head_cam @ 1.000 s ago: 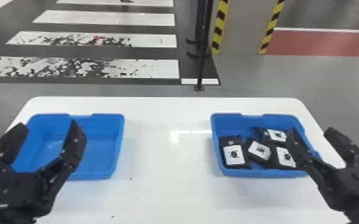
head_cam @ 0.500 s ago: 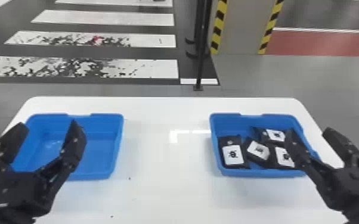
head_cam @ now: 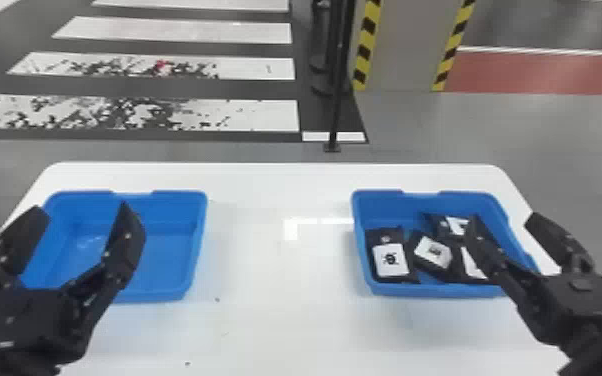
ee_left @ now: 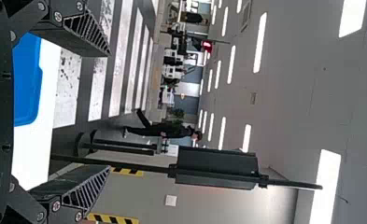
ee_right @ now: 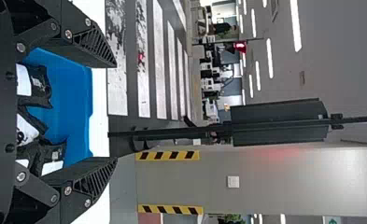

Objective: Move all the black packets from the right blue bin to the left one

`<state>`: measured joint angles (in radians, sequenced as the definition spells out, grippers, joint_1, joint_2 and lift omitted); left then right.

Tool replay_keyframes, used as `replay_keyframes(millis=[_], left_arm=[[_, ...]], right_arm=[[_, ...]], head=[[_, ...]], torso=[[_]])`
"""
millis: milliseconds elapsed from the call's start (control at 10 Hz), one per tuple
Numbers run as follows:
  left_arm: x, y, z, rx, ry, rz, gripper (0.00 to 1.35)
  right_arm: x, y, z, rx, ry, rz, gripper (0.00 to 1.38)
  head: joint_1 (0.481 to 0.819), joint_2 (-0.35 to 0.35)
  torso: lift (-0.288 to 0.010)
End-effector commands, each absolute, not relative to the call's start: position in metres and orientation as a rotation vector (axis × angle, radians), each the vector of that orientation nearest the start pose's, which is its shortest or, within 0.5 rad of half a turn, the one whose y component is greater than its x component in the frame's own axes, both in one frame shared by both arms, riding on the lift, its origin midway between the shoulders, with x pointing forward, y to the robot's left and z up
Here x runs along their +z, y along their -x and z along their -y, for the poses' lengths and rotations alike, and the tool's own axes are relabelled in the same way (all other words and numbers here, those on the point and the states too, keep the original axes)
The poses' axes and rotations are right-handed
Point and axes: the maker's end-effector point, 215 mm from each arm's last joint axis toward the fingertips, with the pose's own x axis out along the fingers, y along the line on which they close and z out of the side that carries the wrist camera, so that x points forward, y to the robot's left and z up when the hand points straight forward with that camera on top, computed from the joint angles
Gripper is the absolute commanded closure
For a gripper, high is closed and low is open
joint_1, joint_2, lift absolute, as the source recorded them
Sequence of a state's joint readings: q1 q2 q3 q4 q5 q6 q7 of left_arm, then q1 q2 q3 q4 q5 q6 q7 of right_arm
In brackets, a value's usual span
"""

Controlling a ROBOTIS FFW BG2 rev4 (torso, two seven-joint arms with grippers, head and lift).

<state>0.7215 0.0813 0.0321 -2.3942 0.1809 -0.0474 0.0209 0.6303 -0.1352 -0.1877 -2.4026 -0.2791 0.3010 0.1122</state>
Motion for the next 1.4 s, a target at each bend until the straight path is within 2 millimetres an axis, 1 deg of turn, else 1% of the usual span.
replay_keyframes(millis=[0, 100, 200, 500, 700, 800, 900, 1100, 1200, 1300], left_arm=[[-0.223, -0.389, -0.242, -0.020, 0.102, 0.143, 0.19], [-0.223, -0.389, -0.241, -0.021, 0.102, 0.143, 0.19], [-0.223, -0.389, -0.241, -0.021, 0.102, 0.143, 0.19], [-0.226, -0.391, -0.241, -0.025, 0.104, 0.132, 0.19], [-0.226, -0.391, -0.241, -0.028, 0.105, 0.132, 0.19], [-0.227, -0.391, -0.242, -0.027, 0.106, 0.130, 0.19], [-0.226, -0.391, -0.242, -0.027, 0.106, 0.132, 0.19], [-0.228, -0.393, -0.241, -0.033, 0.112, 0.128, 0.19], [-0.229, -0.393, -0.241, -0.036, 0.114, 0.125, 0.19], [-0.230, -0.392, -0.240, -0.038, 0.114, 0.126, 0.19]], right_arm=[[-0.291, -0.427, 0.254, 0.145, -0.058, -0.173, 0.36], [-0.316, -0.433, 0.251, 0.157, -0.052, -0.272, 0.36], [-0.330, -0.441, 0.248, 0.171, -0.052, -0.318, 0.35], [-0.368, -0.471, 0.240, 0.212, -0.048, -0.445, 0.36], [-0.391, -0.487, 0.242, 0.219, -0.053, -0.512, 0.36], [-0.402, -0.492, 0.244, 0.216, -0.055, -0.536, 0.36], [-0.410, -0.494, 0.244, 0.217, -0.054, -0.560, 0.36], [-0.422, -0.507, 0.241, 0.247, -0.059, -0.593, 0.36], [-0.425, -0.510, 0.241, 0.249, -0.060, -0.598, 0.36], [-0.433, -0.510, 0.239, 0.252, -0.067, -0.618, 0.36]], head=[[0.695, -0.043], [0.695, -0.028], [0.695, -0.020], [0.695, 0.000], [0.695, 0.003], [0.695, 0.002], [0.695, -0.002], [0.695, -0.002], [0.695, 0.000], [0.695, 0.001]], torso=[[-0.140], [-0.140], [-0.140], [-0.140], [-0.140], [-0.140], [-0.140], [-0.140], [-0.140], [-0.140]])
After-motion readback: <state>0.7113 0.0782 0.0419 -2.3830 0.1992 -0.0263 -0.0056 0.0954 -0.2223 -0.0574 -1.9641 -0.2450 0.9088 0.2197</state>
